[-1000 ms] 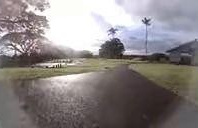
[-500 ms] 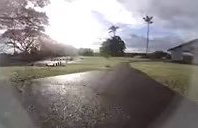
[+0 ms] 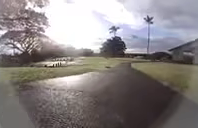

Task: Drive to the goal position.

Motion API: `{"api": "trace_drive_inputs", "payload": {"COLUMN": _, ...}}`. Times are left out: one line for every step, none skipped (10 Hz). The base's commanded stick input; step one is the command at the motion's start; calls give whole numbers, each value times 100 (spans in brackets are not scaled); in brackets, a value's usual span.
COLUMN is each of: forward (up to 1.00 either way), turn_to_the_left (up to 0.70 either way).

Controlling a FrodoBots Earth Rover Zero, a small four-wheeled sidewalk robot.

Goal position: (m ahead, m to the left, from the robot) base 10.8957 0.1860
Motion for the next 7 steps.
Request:
{"api": "trace_drive_inputs", "payload": {"forward": 60, "turn_to_the_left": -15}}
{"api": "trace_drive_inputs", "payload": {"forward": 60, "turn_to_the_left": -15}}
{"api": "trace_drive_inputs", "payload": {"forward": 60, "turn_to_the_left": -15}}
{"api": "trace_drive_inputs", "payload": {"forward": 60, "turn_to_the_left": -15}}
{"api": "trace_drive_inputs", "payload": {"forward": 60, "turn_to_the_left": -15}}
{"api": "trace_drive_inputs", "payload": {"forward": 60, "turn_to_the_left": -15}}
{"api": "trace_drive_inputs", "payload": {"forward": 60, "turn_to_the_left": -15}}
